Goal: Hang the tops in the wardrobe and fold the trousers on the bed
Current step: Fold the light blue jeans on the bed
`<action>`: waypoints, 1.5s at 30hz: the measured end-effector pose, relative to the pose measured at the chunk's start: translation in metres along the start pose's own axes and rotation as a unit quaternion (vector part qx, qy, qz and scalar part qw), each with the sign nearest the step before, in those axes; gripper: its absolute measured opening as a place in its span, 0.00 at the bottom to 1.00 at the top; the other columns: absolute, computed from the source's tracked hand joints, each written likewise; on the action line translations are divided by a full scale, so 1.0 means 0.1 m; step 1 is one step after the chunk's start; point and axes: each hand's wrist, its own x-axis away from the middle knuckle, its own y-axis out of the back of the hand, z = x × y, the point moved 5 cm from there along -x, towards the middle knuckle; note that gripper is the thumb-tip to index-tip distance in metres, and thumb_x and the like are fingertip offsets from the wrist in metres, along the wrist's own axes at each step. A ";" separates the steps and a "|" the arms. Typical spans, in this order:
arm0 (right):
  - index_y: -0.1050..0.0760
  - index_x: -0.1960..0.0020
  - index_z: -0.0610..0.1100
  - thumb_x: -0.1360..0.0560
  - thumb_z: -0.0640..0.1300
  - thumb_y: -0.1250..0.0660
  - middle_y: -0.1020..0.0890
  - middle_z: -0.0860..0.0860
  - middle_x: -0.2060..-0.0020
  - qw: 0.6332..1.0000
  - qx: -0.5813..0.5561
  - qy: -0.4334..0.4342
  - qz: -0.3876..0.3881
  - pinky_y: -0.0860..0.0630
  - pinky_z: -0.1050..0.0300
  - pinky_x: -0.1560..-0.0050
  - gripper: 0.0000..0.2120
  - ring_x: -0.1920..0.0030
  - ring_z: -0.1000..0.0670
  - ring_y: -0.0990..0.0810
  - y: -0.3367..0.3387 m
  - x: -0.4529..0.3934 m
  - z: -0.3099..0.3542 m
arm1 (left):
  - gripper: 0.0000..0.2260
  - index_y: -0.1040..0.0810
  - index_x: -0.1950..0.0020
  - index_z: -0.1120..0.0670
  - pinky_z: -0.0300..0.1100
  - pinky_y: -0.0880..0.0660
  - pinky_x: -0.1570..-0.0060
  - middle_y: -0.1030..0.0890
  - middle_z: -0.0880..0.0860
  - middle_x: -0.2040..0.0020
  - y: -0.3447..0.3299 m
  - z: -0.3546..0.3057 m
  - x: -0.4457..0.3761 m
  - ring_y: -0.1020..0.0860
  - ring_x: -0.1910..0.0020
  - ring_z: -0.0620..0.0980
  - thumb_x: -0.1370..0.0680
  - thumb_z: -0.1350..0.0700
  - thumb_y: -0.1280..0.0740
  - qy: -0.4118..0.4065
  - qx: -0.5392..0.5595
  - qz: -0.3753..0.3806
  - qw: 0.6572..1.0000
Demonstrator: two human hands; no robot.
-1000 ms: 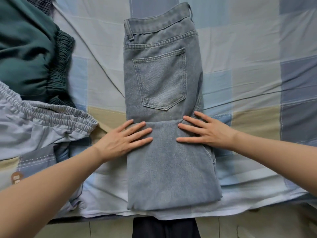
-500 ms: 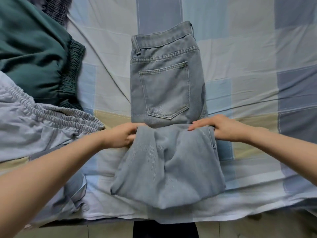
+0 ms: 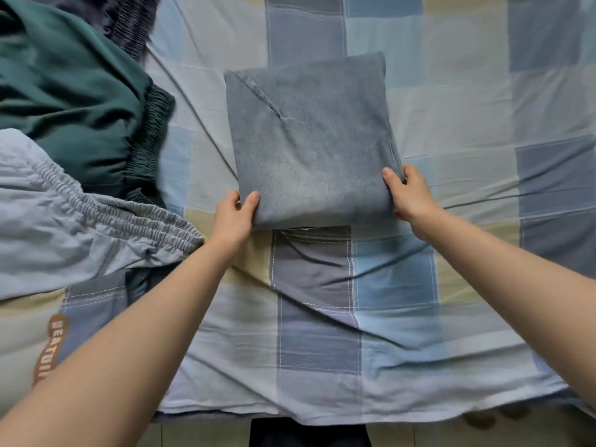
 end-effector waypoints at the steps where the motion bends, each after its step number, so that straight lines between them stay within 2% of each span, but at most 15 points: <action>1: 0.34 0.56 0.47 0.22 0.55 0.41 0.30 0.48 0.62 1.000 0.002 0.019 -0.013 0.32 0.52 0.57 0.12 0.60 0.49 0.32 0.03 0.00 0.00 | 0.12 0.23 0.43 0.58 0.50 0.26 0.43 0.19 0.58 0.44 0.00 0.00 0.01 0.22 0.46 0.53 0.19 0.51 0.37 -0.007 0.001 -0.001 1.000; 5: 0.37 0.62 0.47 0.25 0.56 0.43 0.35 0.48 0.66 0.997 -0.027 0.057 -0.041 0.38 0.51 0.61 0.14 0.63 0.49 0.37 0.14 0.19 -0.09 | 0.17 0.24 0.48 0.61 0.55 0.26 0.45 0.19 0.60 0.49 0.03 -0.03 0.16 0.21 0.47 0.57 0.20 0.46 0.38 -0.039 -0.002 -0.018 0.999; 10: 0.35 0.64 0.45 0.26 0.58 0.39 0.34 0.46 0.67 0.997 -0.057 0.001 -0.051 0.34 0.47 0.61 0.17 0.63 0.49 0.35 0.18 0.73 -0.70 | 0.12 0.23 0.48 0.60 0.35 0.28 0.54 0.20 0.50 0.53 -0.01 0.38 0.60 0.24 0.54 0.44 0.17 0.52 0.40 -0.026 -0.006 0.036 0.999; 12: 0.30 0.65 0.44 0.22 0.49 0.36 0.29 0.46 0.68 0.998 -0.035 -0.024 -0.044 0.27 0.40 0.58 0.15 0.62 0.48 0.31 0.20 0.91 -0.93 | 0.12 0.23 0.49 0.61 0.40 0.27 0.52 0.20 0.51 0.53 -0.05 0.68 0.72 0.25 0.53 0.46 0.17 0.53 0.39 0.018 -0.003 0.050 0.999; 14: 0.26 0.63 0.46 0.21 0.44 0.37 0.25 0.47 0.66 0.997 -0.037 -0.053 -0.029 0.24 0.38 0.52 0.12 0.60 0.47 0.28 0.19 0.93 -1.00 | 0.09 0.22 0.52 0.54 0.48 0.26 0.50 0.19 0.48 0.54 -0.07 0.83 0.78 0.23 0.53 0.46 0.18 0.53 0.38 0.054 0.003 0.052 0.997; 16: 0.25 0.61 0.47 0.21 0.44 0.37 0.23 0.46 0.61 0.993 -0.076 -0.085 -0.013 0.25 0.42 0.50 0.10 0.56 0.46 0.26 0.18 0.85 -0.94 | 0.08 0.23 0.55 0.55 0.47 0.29 0.54 0.20 0.50 0.57 -0.06 0.80 0.75 0.25 0.55 0.49 0.18 0.53 0.37 0.058 -0.010 0.048 0.997; 18: 0.24 0.49 0.45 0.21 0.48 0.36 0.22 0.47 0.52 0.988 -0.120 -0.100 0.007 0.25 0.47 0.42 0.06 0.47 0.48 0.24 0.17 0.73 -0.79 | 0.09 0.24 0.50 0.59 0.45 0.30 0.54 0.21 0.54 0.54 -0.03 0.66 0.66 0.25 0.54 0.50 0.20 0.53 0.34 0.031 -0.030 0.033 0.999; 21: 0.34 0.30 0.42 0.21 0.50 0.36 0.26 0.49 0.42 0.994 -0.086 -0.057 0.030 0.27 0.69 0.48 0.23 0.43 0.52 0.26 0.11 0.58 -0.49 | 0.12 0.27 0.41 0.56 0.42 0.28 0.47 0.22 0.52 0.47 0.00 0.41 0.48 0.24 0.49 0.47 0.21 0.52 0.33 0.036 0.017 0.015 0.999; 22: 0.37 0.29 0.41 0.21 0.51 0.36 0.26 0.49 0.41 0.995 -0.076 -0.054 0.040 0.28 0.70 0.49 0.25 0.42 0.52 0.26 0.05 0.54 -0.40 | 0.14 0.27 0.40 0.55 0.43 0.28 0.46 0.22 0.52 0.46 -0.02 0.37 0.41 0.23 0.48 0.47 0.21 0.51 0.33 0.052 0.038 0.018 0.998; 26: 0.36 0.32 0.42 0.26 0.59 0.34 0.25 0.47 0.36 0.998 0.016 -0.057 0.024 0.31 0.49 0.34 0.30 0.37 0.46 0.26 -0.06 0.44 -0.31 | 0.25 0.25 0.35 0.55 0.47 0.26 0.38 0.20 0.50 0.40 -0.14 0.26 0.33 0.21 0.43 0.49 0.26 0.42 0.29 0.101 0.076 0.033 0.991; 28: 0.33 0.33 0.41 0.25 0.57 0.35 0.24 0.44 0.37 0.997 0.052 -0.056 -0.006 0.31 0.47 0.35 0.28 0.36 0.42 0.27 0.00 0.52 -0.28 | 0.21 0.23 0.36 0.56 0.48 0.26 0.38 0.19 0.52 0.41 -0.16 0.18 0.45 0.21 0.43 0.51 0.24 0.46 0.31 0.099 0.085 0.002 0.991; 34: 0.33 0.33 0.42 0.20 0.52 0.41 0.24 0.42 0.36 0.988 0.106 -0.027 -0.107 0.31 0.48 0.45 0.19 0.38 0.38 0.26 0.23 1.38 -0.01 | 0.13 0.21 0.43 0.56 0.47 0.25 0.44 0.18 0.54 0.45 0.05 -0.16 1.22 0.21 0.46 0.52 0.22 0.50 0.33 0.022 0.010 -0.091 0.996; 40: 0.33 0.31 0.44 0.19 0.51 0.44 0.24 0.46 0.37 0.985 0.039 -0.005 -0.168 0.30 0.50 0.46 0.19 0.39 0.42 0.26 0.72 2.77 0.34 | 0.07 0.22 0.49 0.56 0.44 0.27 0.53 0.19 0.50 0.53 0.45 -0.75 2.25 0.20 0.51 0.51 0.21 0.53 0.32 -0.057 -0.017 -0.057 0.997; 42: 0.33 0.32 0.45 0.19 0.52 0.44 0.24 0.47 0.36 0.980 0.020 0.004 -0.199 0.29 0.52 0.46 0.18 0.38 0.44 0.26 0.91 3.24 0.45 | 0.11 0.25 0.42 0.56 0.41 0.26 0.48 0.22 0.49 0.50 0.57 -1.00 2.60 0.21 0.50 0.43 0.22 0.54 0.31 -0.086 -0.018 -0.047 0.995; 45: 0.32 0.34 0.45 0.19 0.51 0.42 0.23 0.48 0.38 0.968 -0.005 0.008 -0.252 0.28 0.53 0.46 0.17 0.39 0.45 0.25 1.15 3.86 0.57 | 0.19 0.29 0.33 0.52 0.25 0.30 0.48 0.25 0.45 0.43 0.72 -1.36 3.11 0.26 0.49 0.28 0.23 0.57 0.30 -0.153 -0.009 -0.013 0.988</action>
